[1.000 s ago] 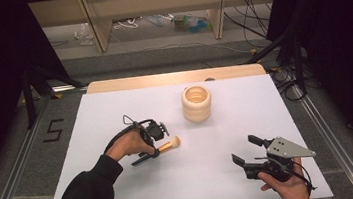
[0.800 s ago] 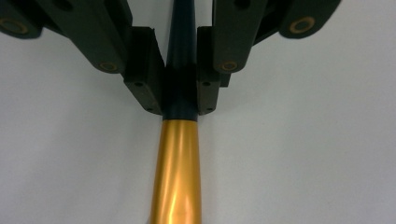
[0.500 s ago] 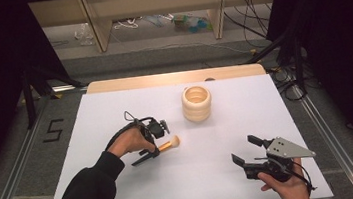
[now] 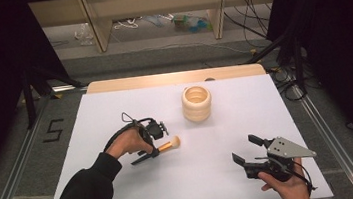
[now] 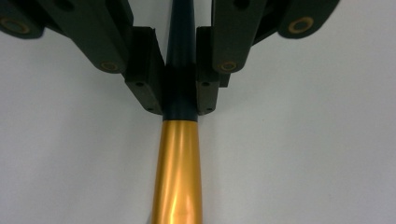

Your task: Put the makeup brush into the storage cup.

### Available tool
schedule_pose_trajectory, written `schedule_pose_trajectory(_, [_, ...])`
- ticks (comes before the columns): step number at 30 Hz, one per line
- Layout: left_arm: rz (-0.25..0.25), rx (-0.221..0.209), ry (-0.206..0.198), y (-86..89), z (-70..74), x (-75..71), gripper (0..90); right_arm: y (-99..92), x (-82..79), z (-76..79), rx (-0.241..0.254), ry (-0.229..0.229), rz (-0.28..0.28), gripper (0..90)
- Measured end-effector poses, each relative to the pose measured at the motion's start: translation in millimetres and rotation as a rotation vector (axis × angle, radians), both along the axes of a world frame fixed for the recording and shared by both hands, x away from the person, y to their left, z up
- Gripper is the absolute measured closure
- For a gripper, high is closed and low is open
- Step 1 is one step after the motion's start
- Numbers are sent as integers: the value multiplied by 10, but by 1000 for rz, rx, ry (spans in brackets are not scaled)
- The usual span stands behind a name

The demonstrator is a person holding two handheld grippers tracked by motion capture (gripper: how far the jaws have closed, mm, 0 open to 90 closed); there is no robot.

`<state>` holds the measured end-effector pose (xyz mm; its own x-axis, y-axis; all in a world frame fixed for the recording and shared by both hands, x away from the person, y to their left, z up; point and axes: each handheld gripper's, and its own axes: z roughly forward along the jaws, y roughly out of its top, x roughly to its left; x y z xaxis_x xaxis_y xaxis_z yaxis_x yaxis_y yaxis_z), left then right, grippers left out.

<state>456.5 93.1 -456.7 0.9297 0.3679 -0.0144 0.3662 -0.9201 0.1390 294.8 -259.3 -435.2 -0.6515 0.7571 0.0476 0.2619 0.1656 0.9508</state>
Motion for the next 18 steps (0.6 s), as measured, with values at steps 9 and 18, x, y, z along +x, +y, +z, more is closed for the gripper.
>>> schedule_pose_trajectory(9, [22, -51, -38, 102, 31, 13, 745, -3, 1, 1, -5, -1, -4, 194])
schedule_pose_trajectory(18, [76, -221, -148, 146, 323, -20, 744, -6, -2, 3, -8, -2, -5, 194])
